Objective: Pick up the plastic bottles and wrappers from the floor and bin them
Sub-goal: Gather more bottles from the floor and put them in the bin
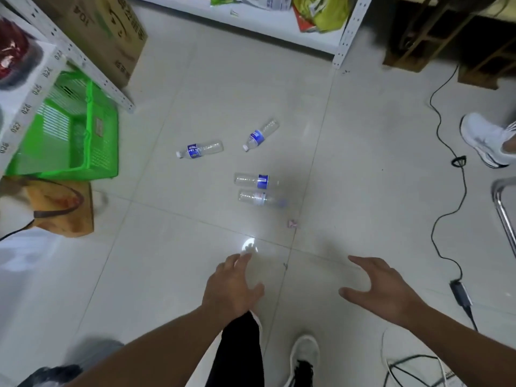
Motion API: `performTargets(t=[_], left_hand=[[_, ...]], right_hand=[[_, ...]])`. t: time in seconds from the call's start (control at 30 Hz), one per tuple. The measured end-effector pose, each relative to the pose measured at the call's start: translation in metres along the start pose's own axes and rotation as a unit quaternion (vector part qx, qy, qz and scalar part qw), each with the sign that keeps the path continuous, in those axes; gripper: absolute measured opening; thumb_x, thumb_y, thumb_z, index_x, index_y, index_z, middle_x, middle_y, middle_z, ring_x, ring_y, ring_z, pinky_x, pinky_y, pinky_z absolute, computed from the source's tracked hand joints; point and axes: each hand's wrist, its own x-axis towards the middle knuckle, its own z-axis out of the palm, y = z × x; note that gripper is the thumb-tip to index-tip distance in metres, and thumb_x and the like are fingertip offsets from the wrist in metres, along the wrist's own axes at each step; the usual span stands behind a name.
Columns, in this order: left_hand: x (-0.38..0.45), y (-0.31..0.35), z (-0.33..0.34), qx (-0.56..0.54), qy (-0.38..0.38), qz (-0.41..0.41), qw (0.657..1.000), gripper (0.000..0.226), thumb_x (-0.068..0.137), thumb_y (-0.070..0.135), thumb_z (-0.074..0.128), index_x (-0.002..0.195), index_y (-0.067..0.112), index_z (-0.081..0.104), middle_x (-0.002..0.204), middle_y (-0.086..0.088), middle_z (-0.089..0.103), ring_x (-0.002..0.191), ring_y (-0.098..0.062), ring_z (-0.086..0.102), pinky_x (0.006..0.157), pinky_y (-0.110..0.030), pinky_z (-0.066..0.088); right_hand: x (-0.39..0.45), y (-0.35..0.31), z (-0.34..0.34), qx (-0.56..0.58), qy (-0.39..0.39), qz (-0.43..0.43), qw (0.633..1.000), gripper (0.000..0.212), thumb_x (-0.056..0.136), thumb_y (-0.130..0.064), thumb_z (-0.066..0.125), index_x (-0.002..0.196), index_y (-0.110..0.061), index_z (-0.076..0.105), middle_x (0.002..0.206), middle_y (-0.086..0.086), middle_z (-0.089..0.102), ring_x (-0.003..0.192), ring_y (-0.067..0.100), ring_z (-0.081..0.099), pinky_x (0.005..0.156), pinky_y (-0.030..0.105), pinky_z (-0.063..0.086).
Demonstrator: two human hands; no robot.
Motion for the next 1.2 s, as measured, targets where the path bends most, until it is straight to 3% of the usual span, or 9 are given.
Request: performTargets(t=[0.23,0.37,0.43,0.8,0.93,1.2], left_hand=[[0.075,-0.011,-0.074,0.036,0.038,0.058,0.997,0.094,0.080,0.068,0.063,0.164,0.038,0.033,0.169,0.006,0.033,0.150,-0.023,0.038,0.120,-0.043,0.037],[0.109,-0.013,-0.099,0.030,0.042,0.030,0.998,0.095,0.080,0.066,0.066,0.164,0.037,0.032,0.169,0.003,0.034,0.150,-0.025,0.038,0.120,-0.045,0.038],[0.121,-0.012,-0.105,0.031,0.044,0.015,0.998,0.095,0.079,0.066,0.065,0.164,0.037,0.033,0.168,0.003,0.036,0.148,-0.026,0.041,0.117,-0.045,0.041],[0.152,0.025,-0.099,0.021,0.024,-0.125,0.992,0.093,0.081,0.063,0.062,0.164,0.034,0.032,0.168,0.002,0.037,0.140,-0.025,0.049,0.106,-0.040,0.048],[0.191,0.042,-0.092,0.001,0.020,-0.099,0.995,0.090,0.084,0.053,0.067,0.164,0.030,0.034,0.167,0.000,0.039,0.145,-0.028,0.045,0.115,-0.044,0.042],[0.280,0.022,-0.082,0.087,0.007,-0.038,0.995,0.093,0.086,0.046,0.070,0.165,0.032,0.024,0.172,-0.001,0.029,0.155,-0.028,0.033,0.125,-0.048,0.028]], right_hand=[[0.069,-0.074,-0.052,-0.038,0.000,0.004,0.999,0.095,0.079,-0.070,0.078,0.161,-0.041,0.041,0.164,0.000,0.042,0.150,0.025,0.043,0.119,0.041,0.041],[0.114,-0.126,-0.061,0.005,-0.013,-0.035,0.999,0.102,0.080,-0.065,0.081,0.165,-0.040,0.032,0.165,-0.001,0.038,0.151,0.022,0.039,0.116,0.033,0.036],[0.136,-0.151,-0.065,0.005,-0.032,-0.053,0.998,0.107,0.078,-0.062,0.083,0.167,-0.038,0.028,0.166,-0.001,0.037,0.153,0.022,0.037,0.122,0.038,0.034],[0.243,-0.224,-0.142,-0.151,-0.108,-0.101,0.977,0.107,0.073,-0.062,0.082,0.164,-0.035,0.032,0.155,0.010,0.044,0.143,0.034,0.048,0.116,0.045,0.044],[0.279,-0.240,-0.151,-0.190,-0.127,-0.130,0.965,0.103,0.075,-0.060,0.080,0.163,-0.037,0.032,0.152,0.007,0.046,0.142,0.032,0.048,0.114,0.042,0.044],[0.383,-0.276,-0.140,-0.218,-0.105,-0.119,0.963,0.104,0.078,-0.051,0.084,0.166,-0.034,0.031,0.157,0.010,0.042,0.143,0.034,0.047,0.117,0.045,0.043]])
